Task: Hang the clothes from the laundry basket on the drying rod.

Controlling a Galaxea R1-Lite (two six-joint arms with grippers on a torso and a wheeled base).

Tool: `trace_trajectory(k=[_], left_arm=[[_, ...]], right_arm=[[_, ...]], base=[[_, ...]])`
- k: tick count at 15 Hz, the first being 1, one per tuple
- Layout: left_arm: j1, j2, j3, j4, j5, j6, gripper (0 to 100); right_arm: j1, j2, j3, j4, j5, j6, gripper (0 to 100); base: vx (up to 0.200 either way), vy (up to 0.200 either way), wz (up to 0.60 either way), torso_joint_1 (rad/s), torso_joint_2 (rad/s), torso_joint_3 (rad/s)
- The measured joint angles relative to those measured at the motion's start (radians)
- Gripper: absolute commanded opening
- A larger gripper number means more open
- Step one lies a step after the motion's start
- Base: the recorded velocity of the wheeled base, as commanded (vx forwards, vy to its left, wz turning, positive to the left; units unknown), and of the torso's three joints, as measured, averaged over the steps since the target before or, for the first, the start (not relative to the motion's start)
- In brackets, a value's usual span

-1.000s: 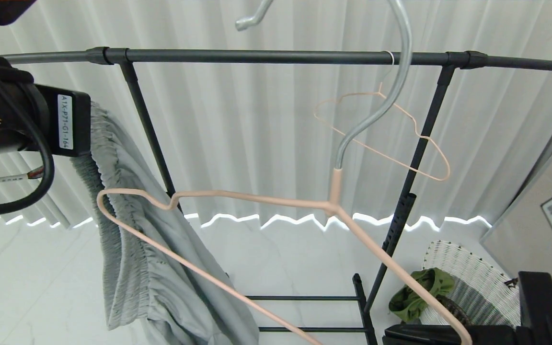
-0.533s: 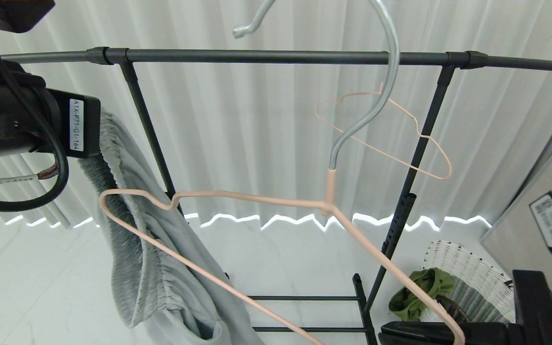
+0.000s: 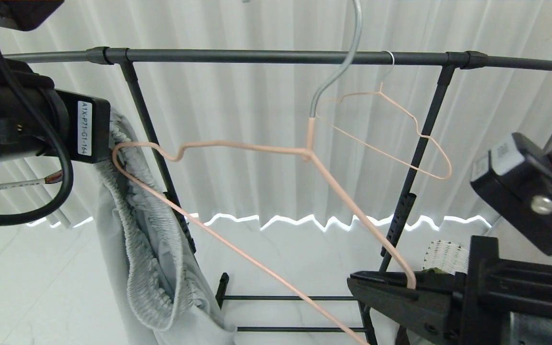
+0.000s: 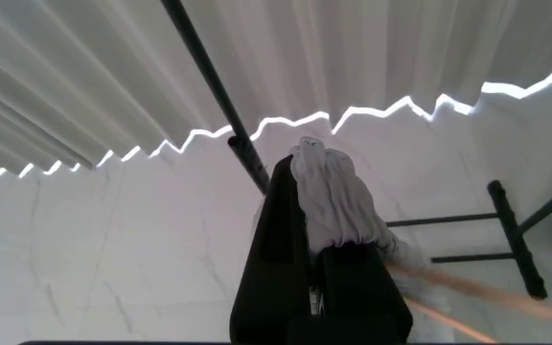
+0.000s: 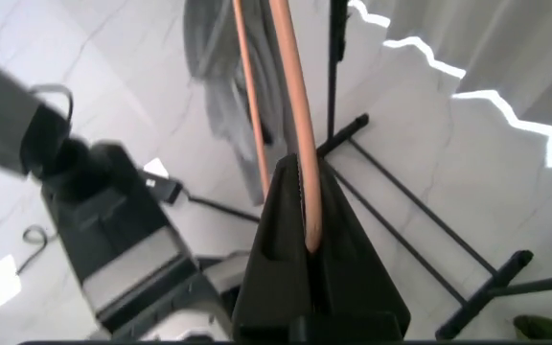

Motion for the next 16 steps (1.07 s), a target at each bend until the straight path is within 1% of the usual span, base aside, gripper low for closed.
trace_trajectory(k=[2, 4, 8, 10, 13, 16], left_arm=[[-0.007, 0.001, -0.004, -0.001, 0.0, -0.011, 0], [-0.017, 0.002, -0.006, -0.001, 0.0, -0.053, 0], [-0.07, 0.005, -0.011, 0.0, 0.0, -0.094, 0], [-0.1, 0.012, -0.028, 0.0, 0.001, -0.119, 0], [-0.162, 0.021, -0.048, 0.0, 0.0, -0.127, 0], [-0.252, 0.028, -0.068, 0.0, -0.001, -0.159, 0]], right_arm=[[-0.034, 0.042, -0.02, -0.033, 0.0, 0.001, 0], [-0.057, 0.087, -0.039, -0.087, 0.0, 0.0, 0], [-0.068, 0.156, -0.05, -0.141, 0.0, 0.003, 0], [-0.07, 0.195, -0.061, -0.174, 0.0, 0.022, 0], [-0.073, 0.252, -0.095, -0.189, 0.0, 0.027, 0], [-0.074, 0.299, -0.136, -0.191, 0.001, 0.027, 0]], base=[[0.0, 0.0, 0.0, 0.0, 0.0, 0.0], [0.0, 0.0, 0.0, 0.0, 0.0, 0.0], [0.0, 0.0, 0.0, 0.0, 0.0, 0.0], [0.0, 0.0, 0.0, 0.0, 0.0, 0.0], [0.0, 0.0, 0.0, 0.0, 0.0, 0.0], [0.0, 0.0, 0.0, 0.0, 0.0, 0.0]])
